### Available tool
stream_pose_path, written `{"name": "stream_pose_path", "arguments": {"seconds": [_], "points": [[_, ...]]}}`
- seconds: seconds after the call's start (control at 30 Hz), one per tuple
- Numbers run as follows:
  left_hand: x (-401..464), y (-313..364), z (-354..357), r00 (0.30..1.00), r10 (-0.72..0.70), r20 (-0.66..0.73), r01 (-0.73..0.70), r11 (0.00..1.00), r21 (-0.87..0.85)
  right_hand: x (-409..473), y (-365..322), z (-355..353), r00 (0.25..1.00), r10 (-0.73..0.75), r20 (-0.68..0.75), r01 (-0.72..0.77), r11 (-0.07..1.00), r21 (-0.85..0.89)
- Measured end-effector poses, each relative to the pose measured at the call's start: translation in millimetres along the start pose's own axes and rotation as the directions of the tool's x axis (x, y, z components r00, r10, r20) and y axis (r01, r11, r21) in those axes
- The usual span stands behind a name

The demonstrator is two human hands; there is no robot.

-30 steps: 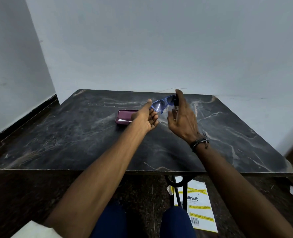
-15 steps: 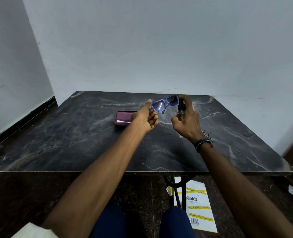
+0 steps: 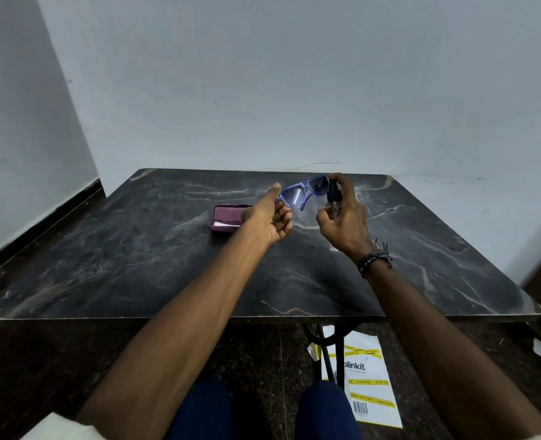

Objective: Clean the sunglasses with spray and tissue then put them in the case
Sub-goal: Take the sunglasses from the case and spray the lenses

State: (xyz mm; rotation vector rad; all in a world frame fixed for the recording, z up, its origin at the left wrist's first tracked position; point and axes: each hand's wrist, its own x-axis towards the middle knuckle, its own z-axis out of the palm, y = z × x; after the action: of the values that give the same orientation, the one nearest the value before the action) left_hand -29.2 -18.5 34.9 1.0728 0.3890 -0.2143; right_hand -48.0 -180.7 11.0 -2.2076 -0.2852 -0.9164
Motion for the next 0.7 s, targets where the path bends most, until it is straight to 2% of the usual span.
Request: {"name": "stream_pose_path", "arguments": {"seconds": [0.3, 0.7], "points": [[-1.3, 0.7, 0.9, 1.000, -0.003, 0.011, 0.003, 1.000, 0.008, 2.8, -1.8, 1.0, 0.999, -0.039, -0.022, 0.036, 0.988, -0.150], [0.1, 1.2, -1.6, 1.000, -0.001, 0.011, 0.001, 1.000, 0.016, 4.7, -3.4, 1.3, 0.997, -0.059, -0.053, 0.047, 0.977, -0.208]]}}
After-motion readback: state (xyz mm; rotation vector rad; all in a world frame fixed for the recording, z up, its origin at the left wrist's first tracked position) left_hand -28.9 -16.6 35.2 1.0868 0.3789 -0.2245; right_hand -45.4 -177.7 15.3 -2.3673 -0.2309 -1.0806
